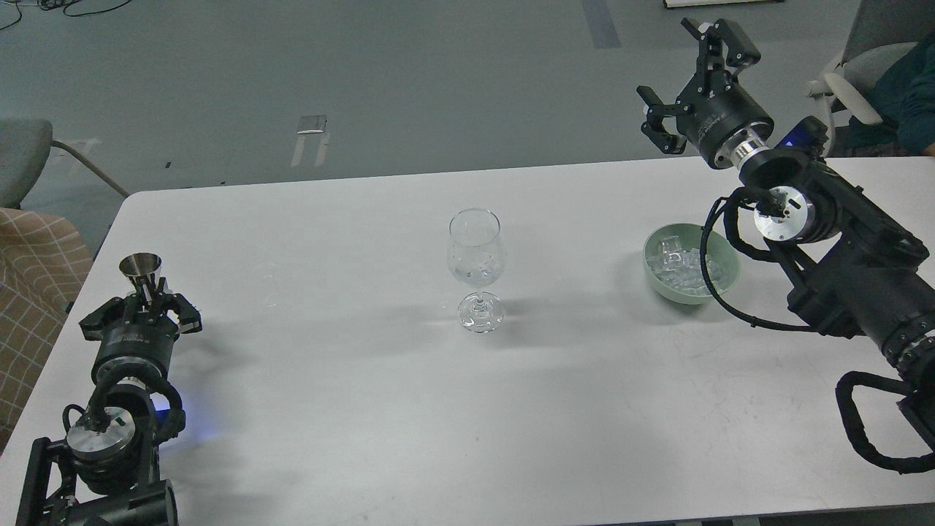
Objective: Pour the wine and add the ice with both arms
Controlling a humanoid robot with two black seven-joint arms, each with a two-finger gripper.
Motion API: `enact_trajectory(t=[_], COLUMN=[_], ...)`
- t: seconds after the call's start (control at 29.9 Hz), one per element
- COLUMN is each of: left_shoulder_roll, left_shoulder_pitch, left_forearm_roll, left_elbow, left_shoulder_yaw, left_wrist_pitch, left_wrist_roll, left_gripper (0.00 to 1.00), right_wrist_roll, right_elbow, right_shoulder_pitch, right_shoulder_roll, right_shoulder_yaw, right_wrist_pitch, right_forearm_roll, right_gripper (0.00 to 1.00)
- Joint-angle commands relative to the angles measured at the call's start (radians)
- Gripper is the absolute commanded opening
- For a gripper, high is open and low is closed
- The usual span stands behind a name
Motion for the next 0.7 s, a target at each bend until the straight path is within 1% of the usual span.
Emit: enact_trajectory(t=[0.0, 0.33, 0.53, 0.67], left_shoulder_roll=[0.0, 0.0, 0.0, 0.0], left_shoulder_pitch=[-0.005, -0.016, -0.024, -0.027], left_forearm_roll=[0.003, 0.014, 0.015, 0.015], left_elbow=[0.017, 0.041, 0.04, 0.04], left_shoulder_yaw=[0.0, 0.002, 0.002, 0.002], left_wrist_pitch=[0.0, 0.008, 0.015, 0.028], left_wrist_roll=[-0.007, -0.007, -0.009, -0.009], left_gripper=[0.19, 0.27, 0.27, 0.33], right_wrist_roll=[0.0, 0.0, 0.0, 0.0], right_elbow=[-0.001, 0.001, -0.001, 0.001], right_shoulder_pitch=[-0.005, -0.007, -0.007, -0.007], right_shoulder_roll=[0.0, 0.0, 0.003, 0.005], right_shoulder_yaw=[0.0, 0.0, 0.0, 0.0], right_wrist_pitch=[0.0, 0.0, 0.0, 0.0], right_forearm_roll=[0.0, 0.0, 0.0, 0.0], right_gripper=[1.0, 1.0, 1.0, 1.0])
